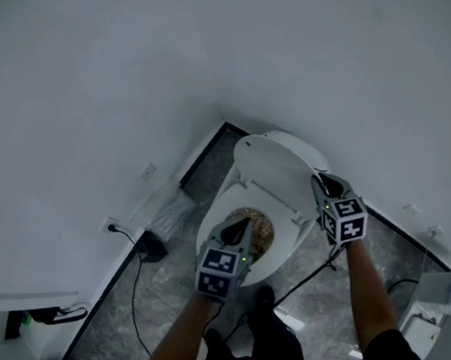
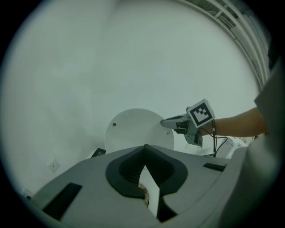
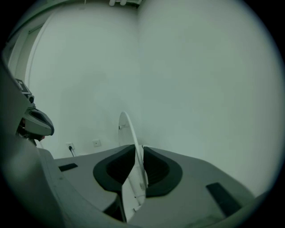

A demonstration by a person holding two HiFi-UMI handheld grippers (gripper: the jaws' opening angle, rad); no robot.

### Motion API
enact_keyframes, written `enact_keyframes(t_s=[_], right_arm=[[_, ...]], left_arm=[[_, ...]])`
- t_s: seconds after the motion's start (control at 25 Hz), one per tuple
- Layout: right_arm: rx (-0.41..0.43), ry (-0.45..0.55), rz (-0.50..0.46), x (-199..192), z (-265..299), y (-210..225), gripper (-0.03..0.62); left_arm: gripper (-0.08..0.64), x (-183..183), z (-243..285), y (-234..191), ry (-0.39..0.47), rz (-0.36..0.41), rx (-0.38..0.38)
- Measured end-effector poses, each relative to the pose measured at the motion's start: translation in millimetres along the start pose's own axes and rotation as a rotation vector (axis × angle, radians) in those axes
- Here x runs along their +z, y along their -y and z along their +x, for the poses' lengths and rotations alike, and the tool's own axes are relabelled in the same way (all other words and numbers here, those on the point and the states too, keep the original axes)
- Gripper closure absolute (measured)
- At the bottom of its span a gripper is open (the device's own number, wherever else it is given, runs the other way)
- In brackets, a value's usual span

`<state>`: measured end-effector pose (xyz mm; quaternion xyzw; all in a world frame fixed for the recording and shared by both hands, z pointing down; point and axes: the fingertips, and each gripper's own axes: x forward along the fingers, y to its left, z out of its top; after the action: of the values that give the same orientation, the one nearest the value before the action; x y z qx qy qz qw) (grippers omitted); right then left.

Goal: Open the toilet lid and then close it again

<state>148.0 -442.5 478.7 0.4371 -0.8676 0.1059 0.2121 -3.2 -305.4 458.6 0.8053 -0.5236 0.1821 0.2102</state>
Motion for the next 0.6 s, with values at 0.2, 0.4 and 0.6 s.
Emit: enact_keyframes(t_s=[0.2,0.4,0.6], right_arm=[[0.031,-0.012,-0.04,-9,-20,-44,0.52],[0.06,-0.038,-0.066,-27,-37,-87,0.508],[0.075,-0.074,-0.138,-51,-51,-128,0.502]], left_arm=[[0.554,-21,-21,-5,-0.003,-0.014,-0.006],[0.554,-43,-48,-7,-0.008,-0.026,-0.004],[0.554,-67,-72,-10,-0.009,-0.038,0.001]])
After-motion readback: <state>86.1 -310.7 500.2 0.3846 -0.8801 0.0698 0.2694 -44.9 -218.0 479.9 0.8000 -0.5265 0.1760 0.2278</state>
